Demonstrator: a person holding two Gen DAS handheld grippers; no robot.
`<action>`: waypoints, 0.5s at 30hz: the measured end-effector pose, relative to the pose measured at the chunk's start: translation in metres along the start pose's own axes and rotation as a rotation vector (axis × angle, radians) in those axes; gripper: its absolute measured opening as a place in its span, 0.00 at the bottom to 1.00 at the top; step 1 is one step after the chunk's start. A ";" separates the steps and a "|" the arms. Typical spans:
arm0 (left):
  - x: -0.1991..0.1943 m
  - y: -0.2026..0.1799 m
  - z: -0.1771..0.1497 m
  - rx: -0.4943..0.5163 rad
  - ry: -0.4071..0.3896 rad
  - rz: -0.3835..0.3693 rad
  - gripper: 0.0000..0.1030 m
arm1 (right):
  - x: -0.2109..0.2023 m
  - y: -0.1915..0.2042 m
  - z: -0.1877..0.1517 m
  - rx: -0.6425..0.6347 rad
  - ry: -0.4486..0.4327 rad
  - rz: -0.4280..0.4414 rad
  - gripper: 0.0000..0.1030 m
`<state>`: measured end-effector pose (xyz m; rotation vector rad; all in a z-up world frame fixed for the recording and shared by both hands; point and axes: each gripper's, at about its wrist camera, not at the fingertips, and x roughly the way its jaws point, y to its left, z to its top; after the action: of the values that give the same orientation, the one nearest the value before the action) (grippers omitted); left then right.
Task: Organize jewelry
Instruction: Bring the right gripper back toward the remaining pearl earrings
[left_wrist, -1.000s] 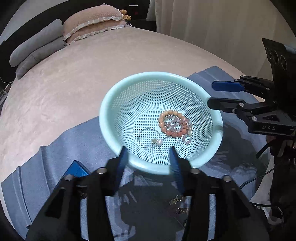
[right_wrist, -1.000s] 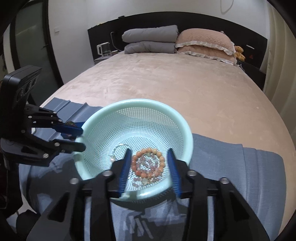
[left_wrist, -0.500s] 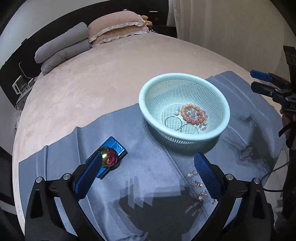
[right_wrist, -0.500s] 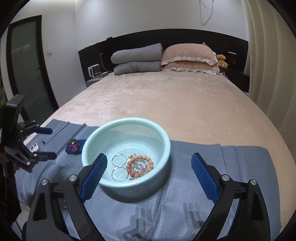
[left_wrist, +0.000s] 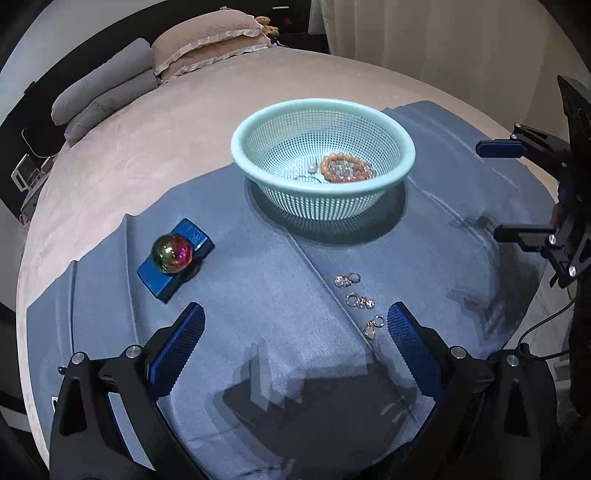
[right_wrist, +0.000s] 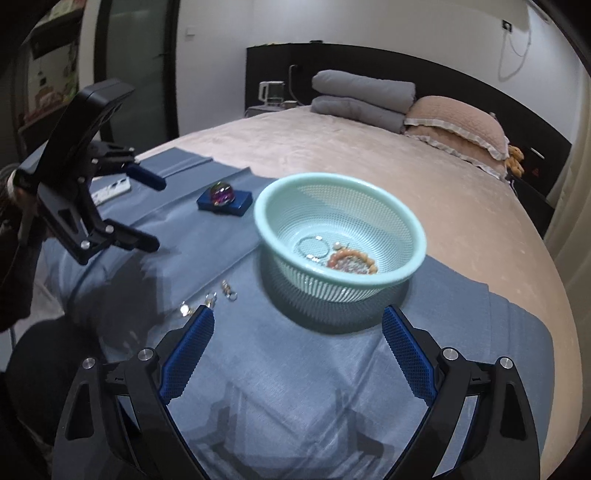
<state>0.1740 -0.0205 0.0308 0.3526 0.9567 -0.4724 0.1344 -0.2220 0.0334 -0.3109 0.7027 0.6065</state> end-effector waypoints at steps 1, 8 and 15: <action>0.004 -0.003 -0.003 0.005 0.013 0.000 0.94 | 0.005 0.004 -0.004 -0.015 0.014 0.016 0.85; 0.026 -0.022 -0.020 0.042 0.063 -0.029 0.94 | 0.032 0.033 -0.032 -0.051 0.056 0.149 0.85; 0.046 -0.031 -0.029 0.054 0.067 -0.110 0.94 | 0.046 0.060 -0.043 -0.091 0.033 0.237 0.83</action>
<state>0.1597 -0.0436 -0.0253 0.3675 1.0330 -0.5902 0.1035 -0.1758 -0.0331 -0.3244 0.7504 0.8621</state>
